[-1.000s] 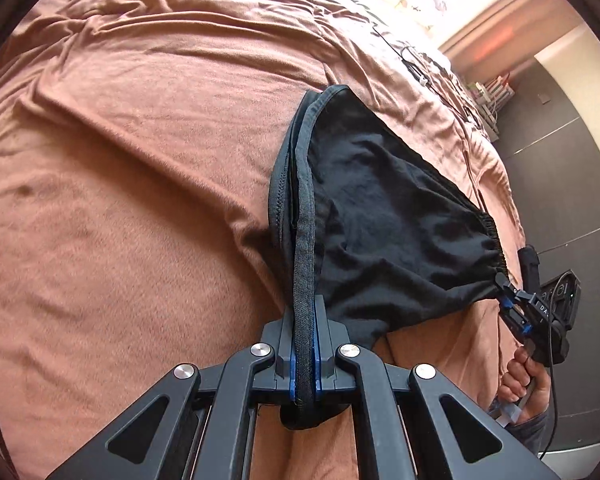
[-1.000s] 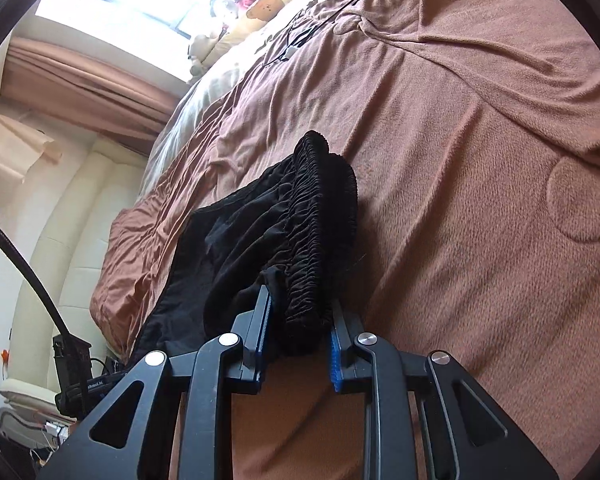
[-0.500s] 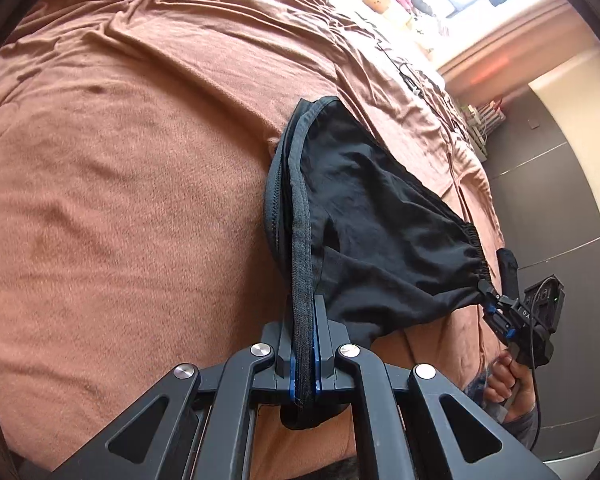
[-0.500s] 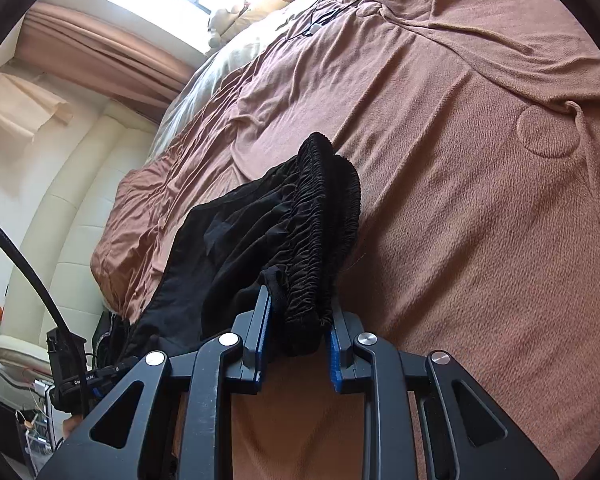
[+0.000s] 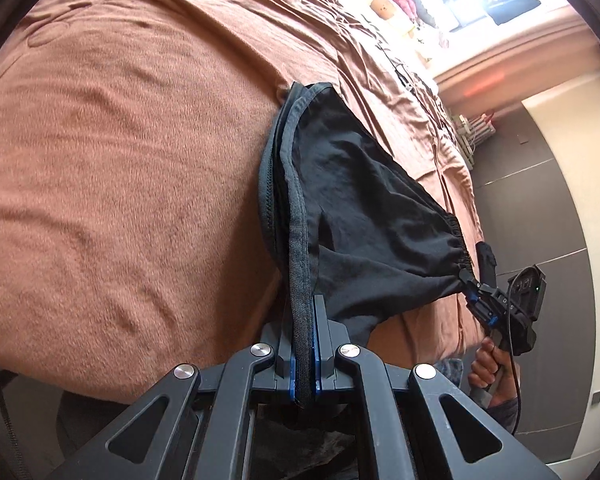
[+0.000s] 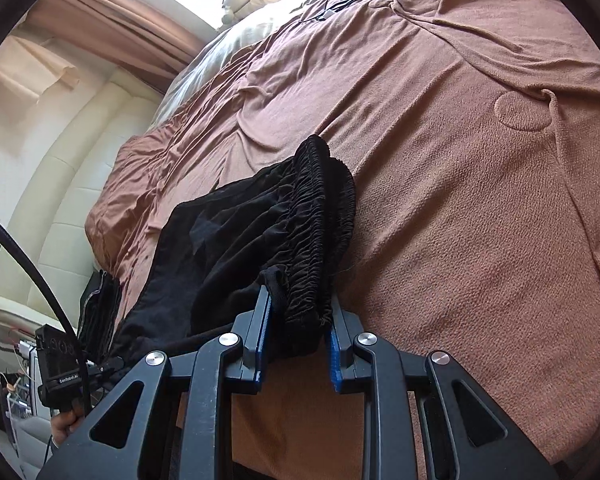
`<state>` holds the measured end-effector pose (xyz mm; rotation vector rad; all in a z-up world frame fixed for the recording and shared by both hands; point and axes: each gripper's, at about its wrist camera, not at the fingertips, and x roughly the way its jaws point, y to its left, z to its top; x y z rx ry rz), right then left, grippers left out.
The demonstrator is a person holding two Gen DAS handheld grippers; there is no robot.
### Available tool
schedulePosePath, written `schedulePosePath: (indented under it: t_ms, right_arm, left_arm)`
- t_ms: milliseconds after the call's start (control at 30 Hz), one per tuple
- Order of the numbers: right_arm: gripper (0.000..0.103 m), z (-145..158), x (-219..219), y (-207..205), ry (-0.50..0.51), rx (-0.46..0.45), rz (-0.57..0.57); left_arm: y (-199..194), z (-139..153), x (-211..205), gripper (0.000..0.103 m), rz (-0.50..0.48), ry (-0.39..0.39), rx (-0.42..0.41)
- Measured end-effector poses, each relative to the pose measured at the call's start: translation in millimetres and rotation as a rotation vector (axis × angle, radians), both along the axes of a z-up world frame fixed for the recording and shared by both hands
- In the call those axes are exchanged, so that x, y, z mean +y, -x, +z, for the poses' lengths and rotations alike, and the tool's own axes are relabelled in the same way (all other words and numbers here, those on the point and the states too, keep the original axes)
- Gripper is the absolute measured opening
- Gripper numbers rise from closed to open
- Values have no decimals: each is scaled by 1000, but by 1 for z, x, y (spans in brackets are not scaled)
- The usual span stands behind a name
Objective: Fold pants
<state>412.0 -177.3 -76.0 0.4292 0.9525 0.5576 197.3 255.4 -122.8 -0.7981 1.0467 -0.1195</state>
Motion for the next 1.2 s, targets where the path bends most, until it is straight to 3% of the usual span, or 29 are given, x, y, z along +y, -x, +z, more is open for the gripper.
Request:
schedulePosePath:
  t_ms: [233, 367, 500, 567, 667, 867, 1067, 1200]
  right_arm:
    - [21, 4, -2, 2, 58, -8, 9]
    - [21, 1, 1, 6, 109, -12, 10]
    - [38, -2, 7, 8, 191, 19, -6]
    - [51, 7, 8, 14, 231, -13, -26]
    - [51, 28, 9, 24, 265, -79, -46]
    - [51, 58, 32, 34, 259, -154, 5]
    - [51, 58, 67, 27, 279, -156, 75]
    - [51, 47, 89, 1, 303, -122, 100]
  left_arm:
    - [8, -13, -16, 5, 23, 43, 0]
    - [10, -25, -21, 8, 28, 28, 31]
    - [11, -31, -17, 16, 36, 10, 63]
    - [12, -28, -13, 29, 47, -15, 53]
    - [14, -26, -8, 40, 67, -21, 29]
    - [7, -26, 0, 42, 100, -19, 8]
    - [-4, -30, 0, 42, 96, -11, 6]
    - [-13, -31, 0, 42, 99, -6, -1]
